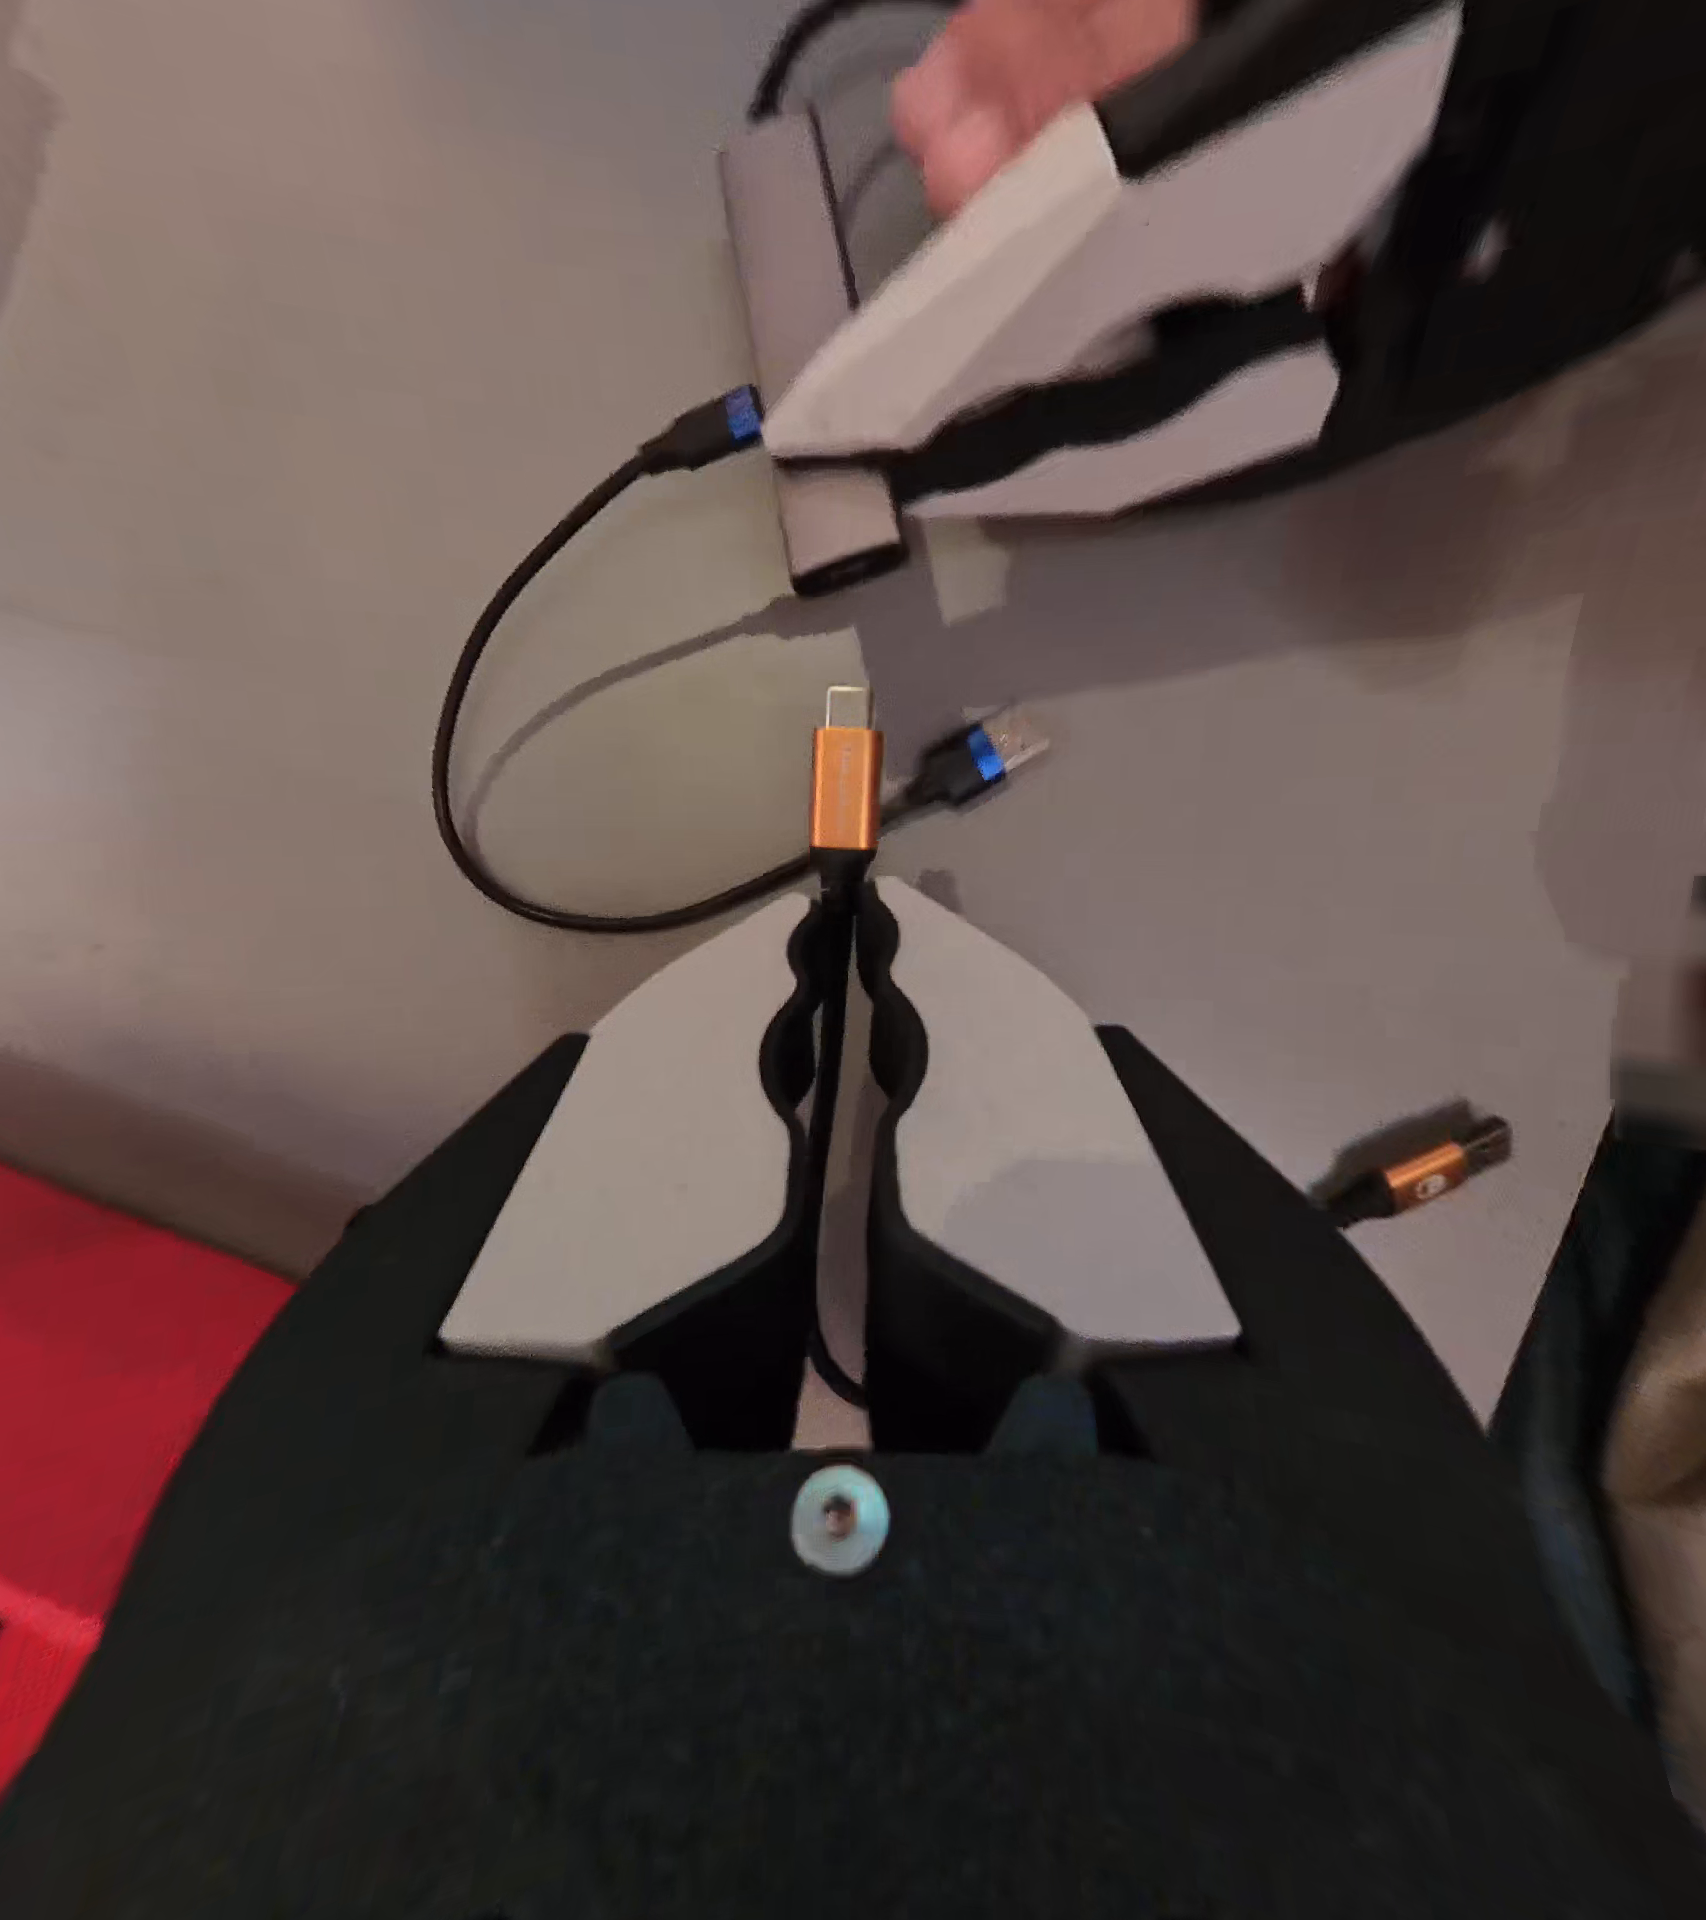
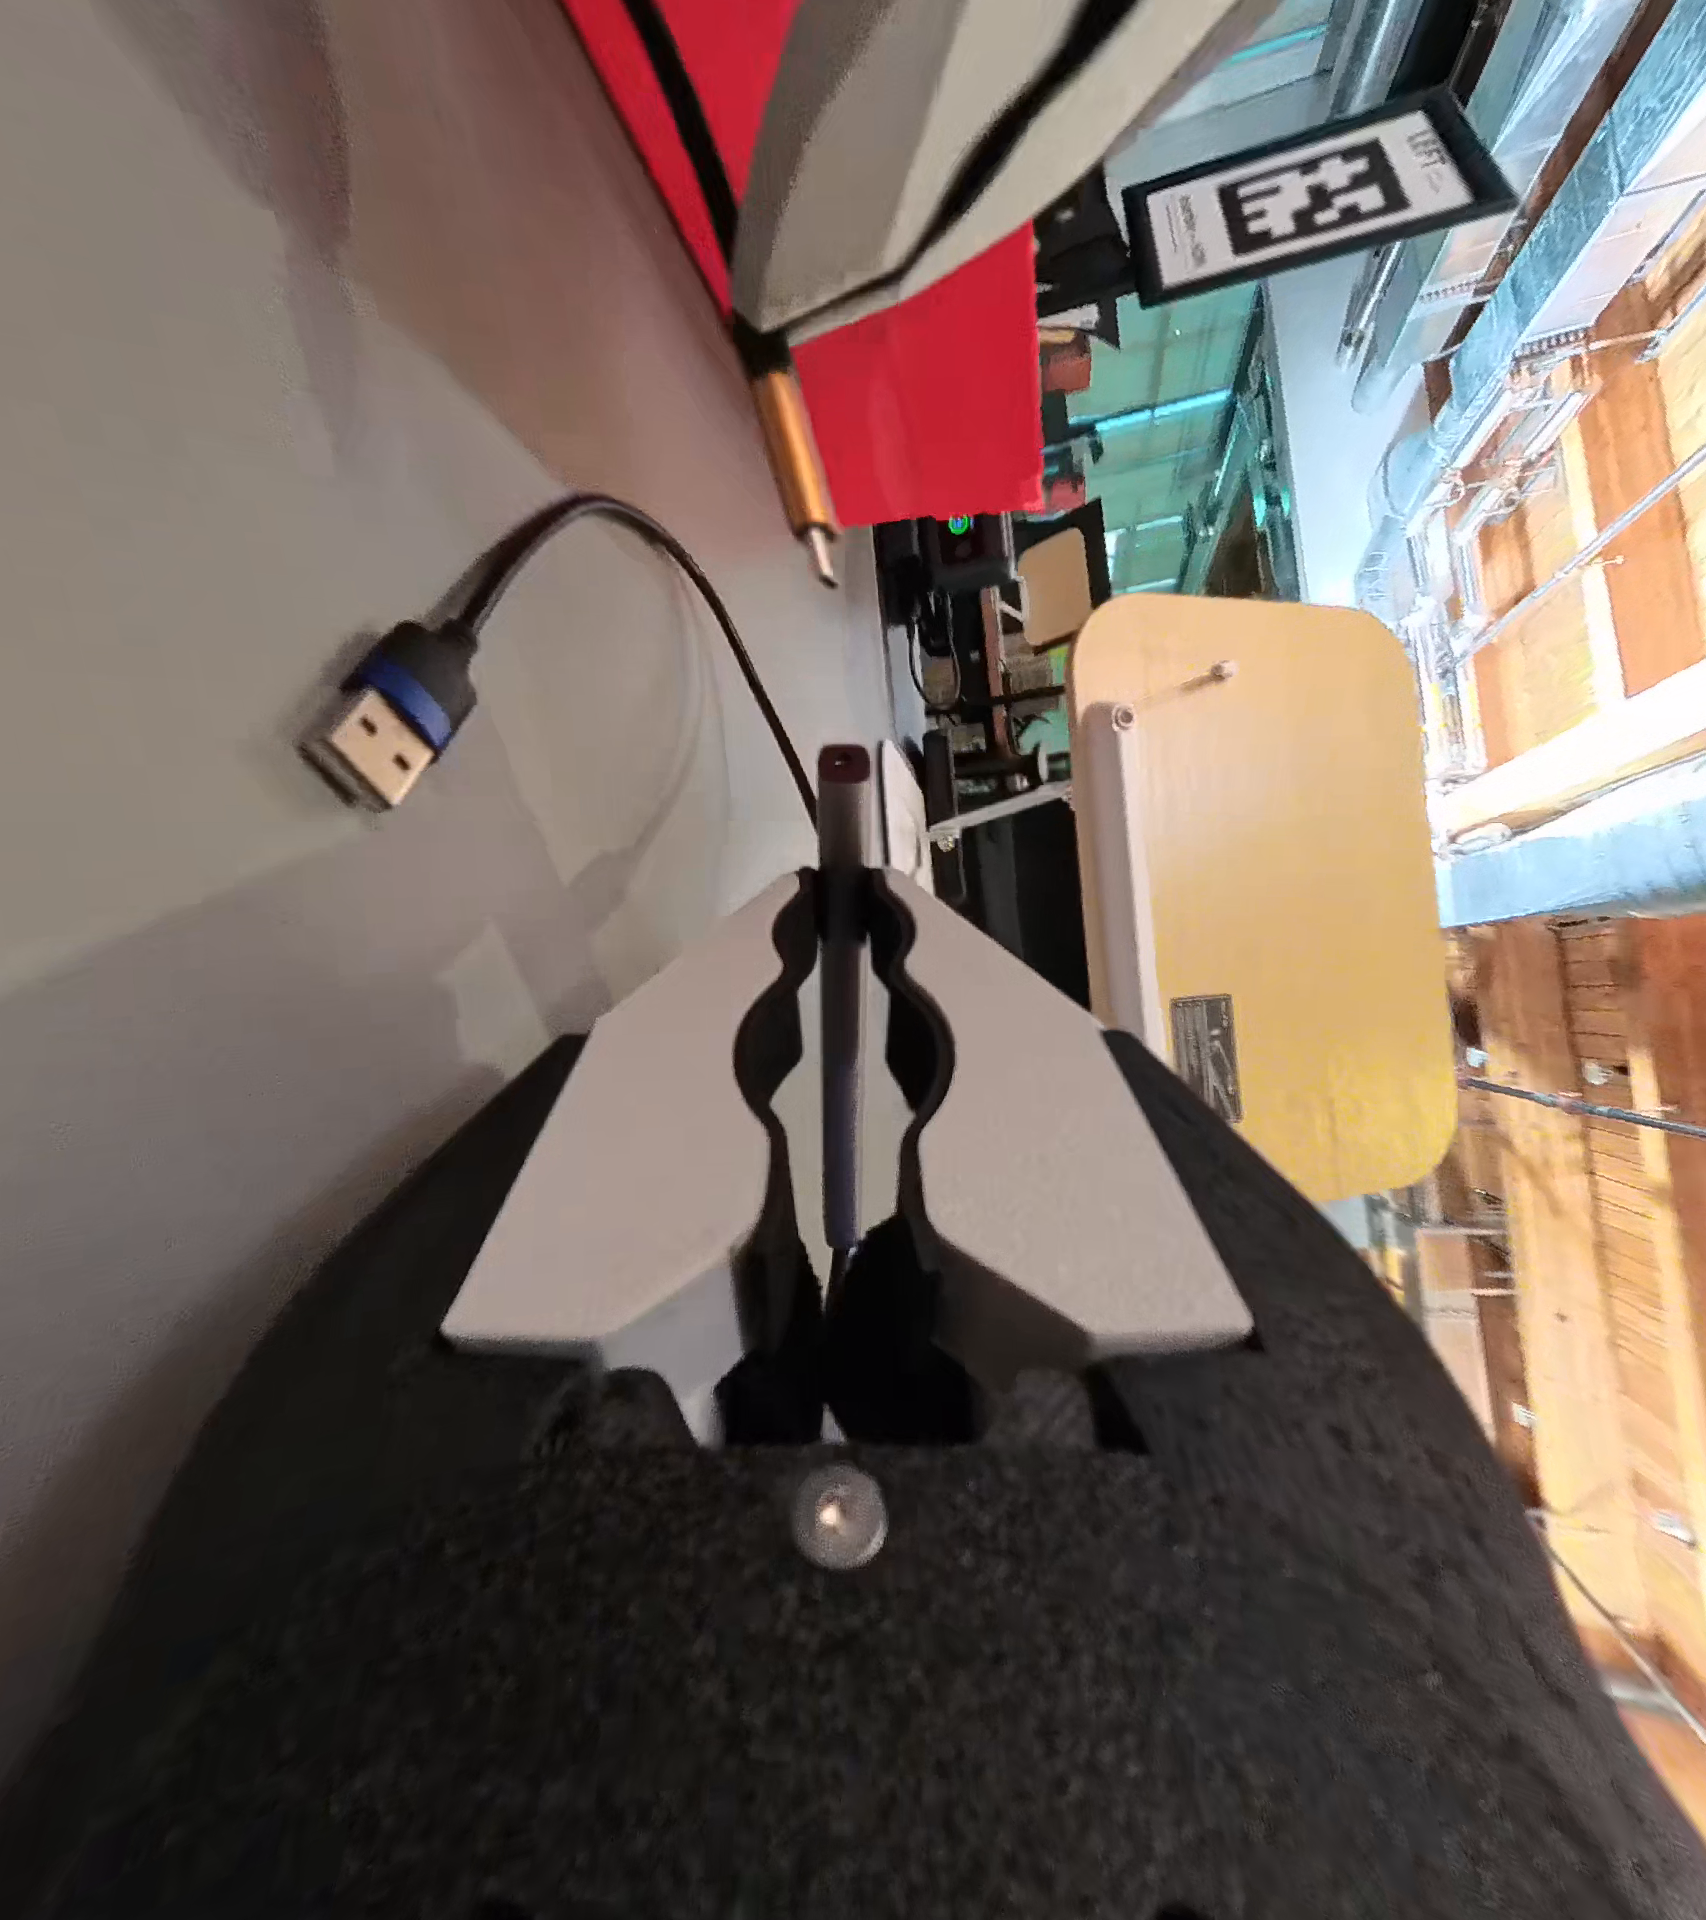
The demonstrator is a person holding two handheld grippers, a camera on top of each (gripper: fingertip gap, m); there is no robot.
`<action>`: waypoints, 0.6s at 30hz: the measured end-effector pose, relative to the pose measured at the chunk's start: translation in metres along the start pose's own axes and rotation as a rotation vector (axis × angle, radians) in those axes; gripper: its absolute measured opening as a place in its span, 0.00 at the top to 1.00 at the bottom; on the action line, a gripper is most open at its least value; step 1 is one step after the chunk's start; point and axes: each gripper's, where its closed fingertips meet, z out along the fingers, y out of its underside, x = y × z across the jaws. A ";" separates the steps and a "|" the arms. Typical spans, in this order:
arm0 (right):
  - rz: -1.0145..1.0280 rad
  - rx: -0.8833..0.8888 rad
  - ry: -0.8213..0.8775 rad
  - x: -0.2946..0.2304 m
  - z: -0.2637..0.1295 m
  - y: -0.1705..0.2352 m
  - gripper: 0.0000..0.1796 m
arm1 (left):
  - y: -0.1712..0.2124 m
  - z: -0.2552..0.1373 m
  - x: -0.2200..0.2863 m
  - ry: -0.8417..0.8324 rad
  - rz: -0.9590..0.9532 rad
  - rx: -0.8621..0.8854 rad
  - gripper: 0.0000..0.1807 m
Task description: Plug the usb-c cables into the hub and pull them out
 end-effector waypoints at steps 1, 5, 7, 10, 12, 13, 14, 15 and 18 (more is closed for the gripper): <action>-0.013 -0.014 0.007 0.000 0.000 0.000 0.95 | -0.004 0.001 -0.001 -0.006 -0.046 0.023 0.98; -0.054 -0.057 0.029 0.001 0.003 0.002 0.95 | -0.004 0.013 -0.004 -0.026 -0.172 0.017 0.98; -0.070 -0.068 0.032 0.001 0.005 0.002 0.95 | -0.004 0.021 0.001 -0.005 -0.174 0.015 0.98; -0.110 -0.074 0.031 -0.001 0.006 0.000 0.95 | -0.004 0.027 0.004 0.003 -0.172 0.010 0.98; -0.120 -0.076 0.024 -0.003 0.007 -0.001 0.95 | -0.005 0.028 0.004 0.000 -0.168 0.006 0.98; -0.119 -0.079 0.018 -0.005 0.008 -0.001 0.95 | -0.005 0.027 0.004 -0.004 -0.166 0.005 0.98; -0.113 -0.085 0.007 -0.007 0.009 -0.001 0.95 | -0.005 0.026 0.004 -0.007 -0.166 0.002 0.98; -0.102 -0.090 0.001 -0.008 0.010 0.000 0.95 | -0.005 0.026 0.003 -0.009 -0.164 -0.002 0.98; -0.119 -0.095 -0.001 -0.011 0.012 0.001 0.95 | -0.002 0.023 0.001 -0.015 -0.162 -0.010 0.98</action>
